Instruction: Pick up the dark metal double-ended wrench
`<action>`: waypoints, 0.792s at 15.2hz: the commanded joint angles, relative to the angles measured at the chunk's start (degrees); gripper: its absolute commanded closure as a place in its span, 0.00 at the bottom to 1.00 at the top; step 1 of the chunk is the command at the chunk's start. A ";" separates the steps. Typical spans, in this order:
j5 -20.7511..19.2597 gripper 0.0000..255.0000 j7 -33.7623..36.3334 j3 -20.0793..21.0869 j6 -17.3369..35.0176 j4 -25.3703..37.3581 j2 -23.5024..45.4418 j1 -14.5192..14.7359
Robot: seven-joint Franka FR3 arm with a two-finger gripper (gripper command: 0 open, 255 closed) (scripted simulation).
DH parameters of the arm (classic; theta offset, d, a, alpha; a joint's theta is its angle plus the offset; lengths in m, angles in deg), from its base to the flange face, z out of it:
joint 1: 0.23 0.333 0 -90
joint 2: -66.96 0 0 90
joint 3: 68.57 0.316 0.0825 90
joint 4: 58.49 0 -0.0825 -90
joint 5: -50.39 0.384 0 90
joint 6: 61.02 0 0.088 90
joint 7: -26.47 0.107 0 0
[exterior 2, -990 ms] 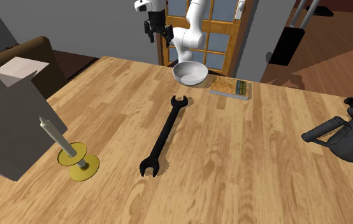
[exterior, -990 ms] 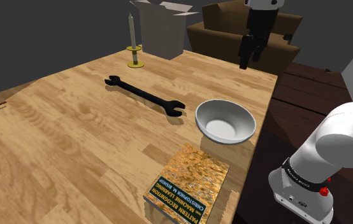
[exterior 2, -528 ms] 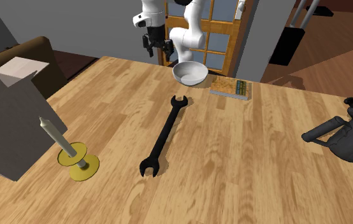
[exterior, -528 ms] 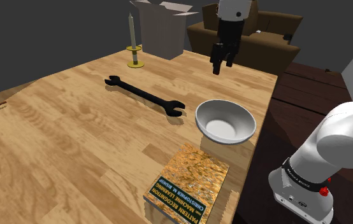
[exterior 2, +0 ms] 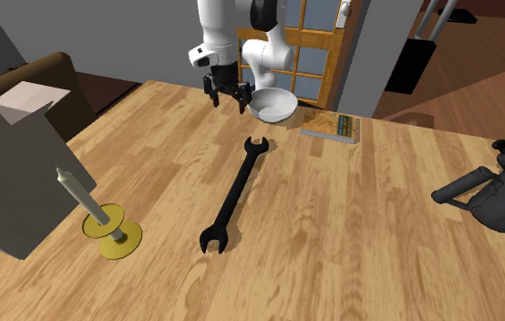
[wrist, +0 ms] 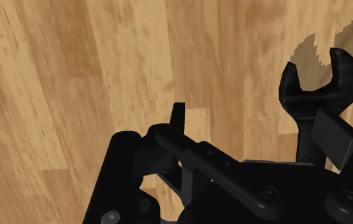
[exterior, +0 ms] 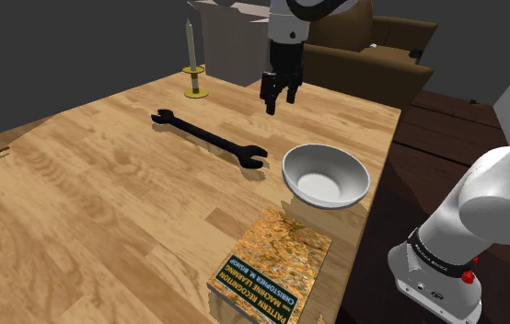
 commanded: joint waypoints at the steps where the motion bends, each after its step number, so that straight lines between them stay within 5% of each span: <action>1: -0.49 0.00 0.90 0.98 1.93 2.42 4.04 0.49; 12: -6.09 0.00 5.69 4.24 4.84 23.78 27.19 4.93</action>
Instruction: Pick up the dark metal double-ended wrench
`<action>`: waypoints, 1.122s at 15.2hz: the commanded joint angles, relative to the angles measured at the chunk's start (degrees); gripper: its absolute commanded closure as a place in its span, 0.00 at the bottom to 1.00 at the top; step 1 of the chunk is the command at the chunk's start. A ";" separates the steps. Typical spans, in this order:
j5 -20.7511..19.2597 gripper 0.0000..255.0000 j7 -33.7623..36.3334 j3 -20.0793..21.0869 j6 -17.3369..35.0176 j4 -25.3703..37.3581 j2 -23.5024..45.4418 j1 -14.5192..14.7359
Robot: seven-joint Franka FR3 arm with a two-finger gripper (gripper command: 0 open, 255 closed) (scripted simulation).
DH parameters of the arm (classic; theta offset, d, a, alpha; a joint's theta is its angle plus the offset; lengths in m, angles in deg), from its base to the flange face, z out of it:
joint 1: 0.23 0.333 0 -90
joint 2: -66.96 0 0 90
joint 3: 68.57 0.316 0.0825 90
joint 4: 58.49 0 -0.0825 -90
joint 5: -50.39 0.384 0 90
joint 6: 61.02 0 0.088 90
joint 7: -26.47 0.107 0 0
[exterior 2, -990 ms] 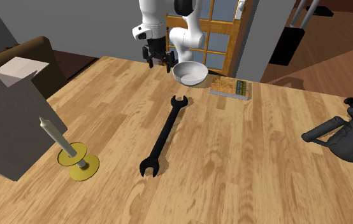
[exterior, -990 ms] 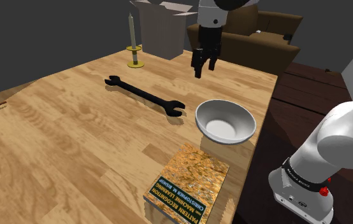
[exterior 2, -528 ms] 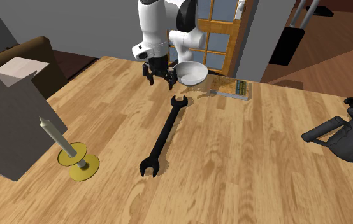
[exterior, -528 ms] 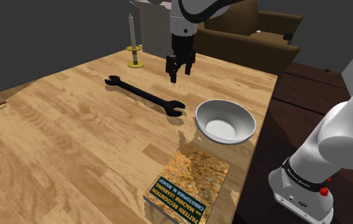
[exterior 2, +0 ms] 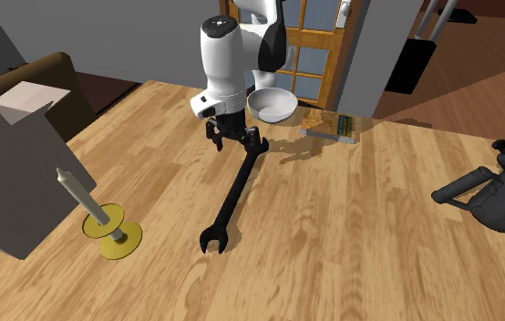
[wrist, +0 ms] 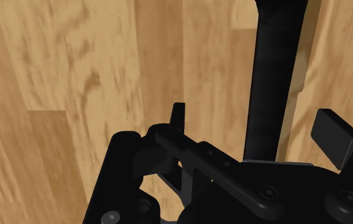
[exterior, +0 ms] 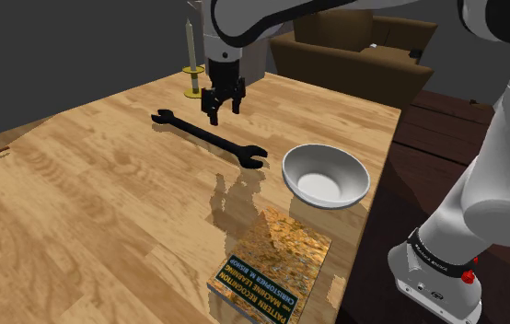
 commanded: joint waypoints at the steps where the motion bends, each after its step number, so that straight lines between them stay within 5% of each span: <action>1: -1.19 0.00 0.67 0.28 0.11 4.38 4.32 1.11; 5: -3.23 0.00 1.59 0.43 -1.16 13.73 12.10 3.52; 14: -3.68 0.00 1.80 0.14 4.01 9.82 13.42 3.48; 15: -3.67 1.00 1.76 0.13 3.98 9.84 13.40 3.45; 17: -3.68 1.00 1.77 0.13 4.00 9.84 13.42 3.46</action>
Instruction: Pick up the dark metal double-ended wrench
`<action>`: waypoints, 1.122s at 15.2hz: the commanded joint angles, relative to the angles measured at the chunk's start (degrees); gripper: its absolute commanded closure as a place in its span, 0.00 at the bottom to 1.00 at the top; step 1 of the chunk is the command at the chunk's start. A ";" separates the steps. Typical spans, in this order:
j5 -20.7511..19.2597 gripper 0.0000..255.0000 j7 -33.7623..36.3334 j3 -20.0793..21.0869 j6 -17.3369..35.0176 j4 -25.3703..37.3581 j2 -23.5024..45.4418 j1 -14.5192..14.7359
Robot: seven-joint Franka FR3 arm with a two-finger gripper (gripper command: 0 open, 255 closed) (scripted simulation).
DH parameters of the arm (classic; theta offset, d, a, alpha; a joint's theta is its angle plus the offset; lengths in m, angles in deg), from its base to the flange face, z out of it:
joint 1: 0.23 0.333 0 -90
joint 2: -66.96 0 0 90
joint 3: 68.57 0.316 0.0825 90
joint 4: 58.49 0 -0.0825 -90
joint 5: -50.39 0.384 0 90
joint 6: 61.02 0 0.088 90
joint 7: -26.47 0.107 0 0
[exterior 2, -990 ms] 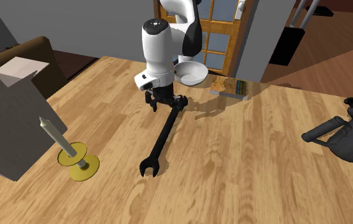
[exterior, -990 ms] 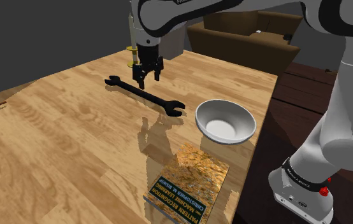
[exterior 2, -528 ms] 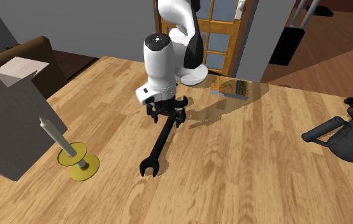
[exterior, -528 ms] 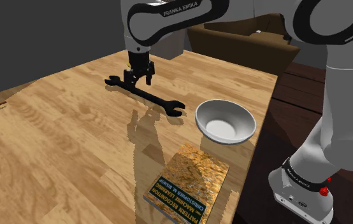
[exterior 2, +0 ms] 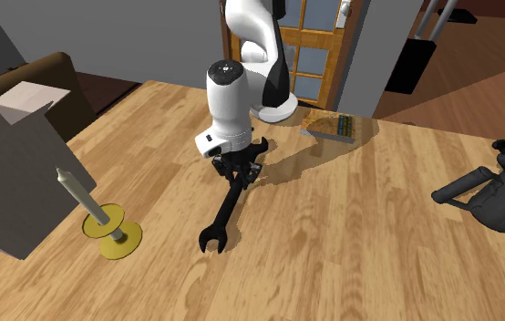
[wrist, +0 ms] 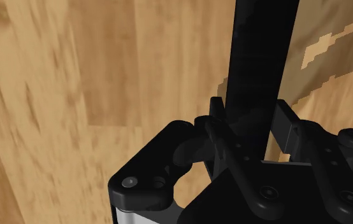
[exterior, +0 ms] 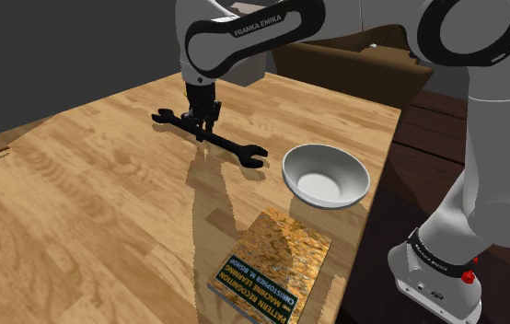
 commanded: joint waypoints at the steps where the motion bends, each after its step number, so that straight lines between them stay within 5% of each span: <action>1: 0.03 1.00 -0.01 0.04 0.03 -0.08 0.08 0.04; 17: 0.58 1.00 -0.22 0.38 -6.85 5.31 -1.49 0.19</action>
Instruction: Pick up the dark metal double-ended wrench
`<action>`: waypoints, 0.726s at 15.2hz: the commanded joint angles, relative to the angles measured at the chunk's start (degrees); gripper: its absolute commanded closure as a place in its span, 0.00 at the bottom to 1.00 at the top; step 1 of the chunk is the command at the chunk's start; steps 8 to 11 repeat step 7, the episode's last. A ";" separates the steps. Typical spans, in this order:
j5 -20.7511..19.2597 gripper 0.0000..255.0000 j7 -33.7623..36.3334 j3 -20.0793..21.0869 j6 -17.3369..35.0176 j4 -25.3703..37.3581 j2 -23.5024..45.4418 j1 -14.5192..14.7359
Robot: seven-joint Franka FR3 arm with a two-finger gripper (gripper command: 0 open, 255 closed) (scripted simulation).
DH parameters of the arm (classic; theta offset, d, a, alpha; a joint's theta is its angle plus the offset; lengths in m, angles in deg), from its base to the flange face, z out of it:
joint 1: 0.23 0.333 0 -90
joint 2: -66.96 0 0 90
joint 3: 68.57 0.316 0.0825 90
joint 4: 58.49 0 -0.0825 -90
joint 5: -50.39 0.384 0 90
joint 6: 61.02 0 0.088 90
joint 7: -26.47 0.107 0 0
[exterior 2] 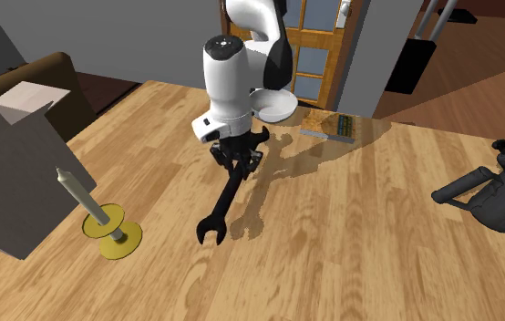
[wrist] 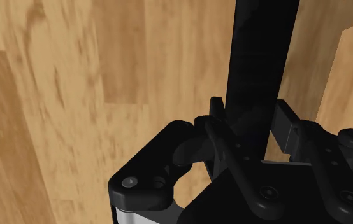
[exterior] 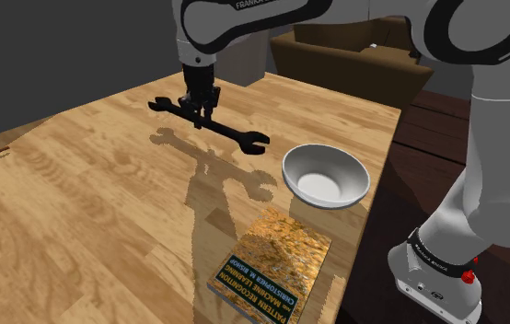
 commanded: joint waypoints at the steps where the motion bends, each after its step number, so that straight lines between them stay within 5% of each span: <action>1: 0.08 1.00 0.03 0.07 -1.44 1.16 -0.27 0.08; 11: 0.18 1.00 -0.02 0.16 -4.52 4.05 -0.49 0.24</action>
